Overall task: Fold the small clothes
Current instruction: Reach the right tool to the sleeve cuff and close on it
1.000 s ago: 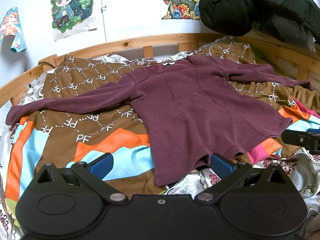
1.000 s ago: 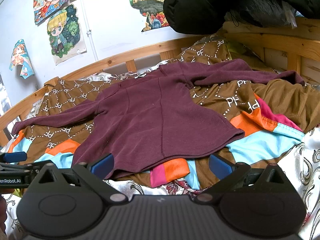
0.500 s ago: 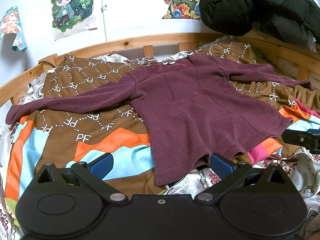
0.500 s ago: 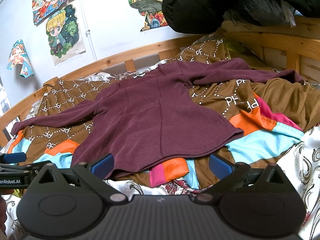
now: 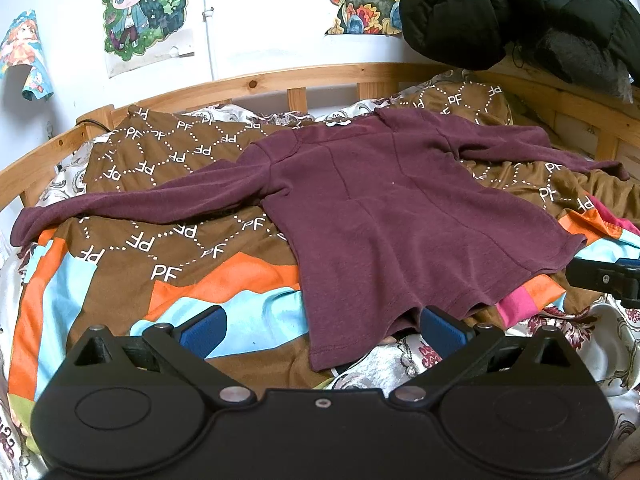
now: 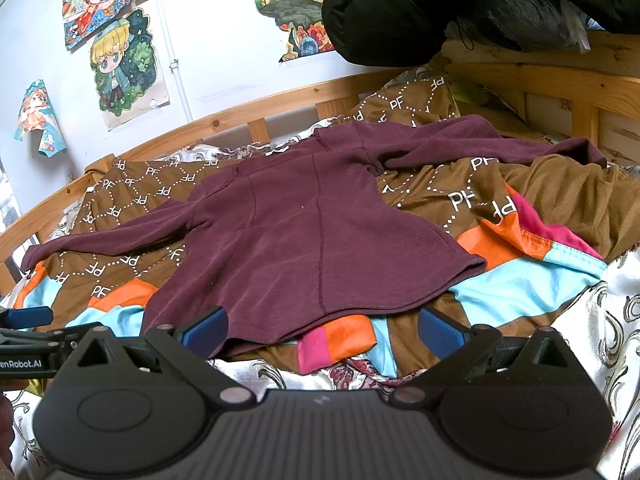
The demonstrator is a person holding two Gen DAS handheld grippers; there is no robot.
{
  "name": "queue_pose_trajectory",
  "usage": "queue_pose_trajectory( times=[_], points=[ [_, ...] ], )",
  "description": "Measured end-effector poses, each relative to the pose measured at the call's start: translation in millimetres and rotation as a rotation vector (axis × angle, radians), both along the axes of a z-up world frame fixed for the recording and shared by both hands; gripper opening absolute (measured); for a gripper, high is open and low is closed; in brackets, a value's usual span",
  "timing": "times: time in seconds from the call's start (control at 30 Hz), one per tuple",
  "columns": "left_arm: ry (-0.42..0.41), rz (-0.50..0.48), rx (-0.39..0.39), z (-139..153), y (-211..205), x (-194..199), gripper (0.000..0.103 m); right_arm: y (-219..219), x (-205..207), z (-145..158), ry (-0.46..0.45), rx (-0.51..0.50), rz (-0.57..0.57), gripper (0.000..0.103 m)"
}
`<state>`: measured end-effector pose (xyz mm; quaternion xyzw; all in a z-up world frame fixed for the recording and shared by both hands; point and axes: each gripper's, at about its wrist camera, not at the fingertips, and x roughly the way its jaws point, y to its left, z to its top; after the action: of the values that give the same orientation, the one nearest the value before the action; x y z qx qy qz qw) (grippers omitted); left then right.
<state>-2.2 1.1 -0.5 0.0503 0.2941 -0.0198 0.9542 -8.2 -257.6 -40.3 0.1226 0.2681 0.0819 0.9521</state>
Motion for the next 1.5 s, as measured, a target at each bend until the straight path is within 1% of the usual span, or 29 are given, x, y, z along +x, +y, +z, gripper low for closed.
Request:
queue_pose_trajectory(
  times=[0.17, 0.27, 0.33, 0.4, 0.47, 0.53, 0.6, 0.67, 0.77, 0.83, 0.87, 0.93, 1.0, 1.03, 1.1, 1.13, 1.2, 1.27, 1.37, 1.4, 1.47, 1.5],
  points=[
    [0.02, 0.001, 0.01, -1.5, -1.5, 7.3, 0.102, -0.6, 2.3, -0.8, 0.018, 0.007, -0.004, 0.103],
    [0.065, -0.017, 0.082, 3.6, -8.1, 26.2, 0.102, -5.7, 9.4, 1.2, 0.058, 0.036, -0.004, 0.103],
    [0.085, -0.023, 0.125, 12.2, -11.7, 42.3, 0.102, -9.1, 19.3, 8.1, 0.091, 0.029, -0.007, 0.103],
    [0.107, -0.03, 0.15, 26.5, -11.8, 62.1, 0.102, -10.6, 31.4, 20.4, 0.098, -0.018, -0.005, 0.103],
    [0.121, -0.019, 0.163, 42.1, -10.6, 79.4, 0.102, -12.1, 45.5, 36.4, 0.084, -0.109, -0.032, 0.103],
    [0.117, -0.005, 0.191, 60.1, -9.7, 96.6, 0.102, -15.9, 60.3, 49.4, 0.068, -0.182, -0.039, 0.103],
    [0.106, 0.017, 0.23, 77.2, -11.3, 114.6, 0.102, -20.2, 73.2, 58.3, 0.065, -0.218, -0.056, 0.103],
    [0.092, 0.046, 0.242, 90.8, -14.5, 133.6, 0.102, -30.7, 87.2, 62.9, 0.061, -0.191, -0.091, 0.103],
    [0.087, 0.081, 0.201, 97.9, -19.7, 163.9, 0.102, -51.2, 112.1, 58.4, 0.085, -0.118, -0.154, 0.103],
    [0.079, 0.093, 0.174, 93.2, -24.2, 180.7, 0.102, -63.1, 131.6, 50.2, 0.111, -0.097, -0.204, 0.103],
    [0.061, 0.109, 0.165, 88.8, -26.6, 188.1, 0.102, -69.4, 139.5, 46.3, 0.124, -0.094, -0.229, 0.103],
    [0.019, 0.139, 0.173, 76.7, -32.6, 201.6, 0.102, -85.0, 153.6, 37.6, 0.164, -0.09, -0.285, 0.103],
    [-0.002, 0.108, 0.188, 60.8, -38.7, 213.1, 0.102, -100.0, 158.8, 33.4, 0.155, -0.072, -0.321, 0.103],
    [-0.004, 0.092, 0.193, 52.2, -41.6, 219.0, 0.102, -107.1, 159.4, 32.5, 0.12, -0.065, -0.33, 0.103],
    [0.027, 0.072, 0.186, 35.8, -47.2, 234.5, 0.102, -117.8, 161.0, 29.8, 0.024, -0.076, -0.365, 0.103],
    [0.054, 0.062, 0.171, 28.3, -49.2, 242.8, 0.102, -122.8, 163.1, 27.8, -0.008, -0.086, -0.392, 0.103],
    [0.124, 0.059, 0.132, 13.5, -52.0, 258.0, 0.102, -134.6, 169.8, 21.6, -0.024, -0.092, -0.465, 0.103],
    [0.178, 0.045, 0.088, 0.8, -51.4, 266.9, 0.102, -149.4, 175.4, 15.7, -0.019, -0.064, -0.532, 0.103],
    [0.224, 0.023, 0.051, -16.7, -49.4, 273.1, 0.102, -178.4, 180.1, 8.2, 0.005, 0.033, -0.623, 0.102],
    [0.231, 0.019, 0.047, -21.0, -49.1, 274.4, 0.102, -190.1, 179.2, 7.7, 0.01, 0.08, -0.652, 0.102],
    [0.231, 0.009, 0.046, -27.3, -49.6, 271.7, 0.102, -206.9, 179.3, 1.8, 0.02, 0.191, -0.69, 0.097],
    [0.235, 0.003, 0.05, -29.5, -49.4, 270.9, 0.102, -213.6, 179.6, -1.1, 0.026, 0.253, -0.705, 0.096]
  ],
)
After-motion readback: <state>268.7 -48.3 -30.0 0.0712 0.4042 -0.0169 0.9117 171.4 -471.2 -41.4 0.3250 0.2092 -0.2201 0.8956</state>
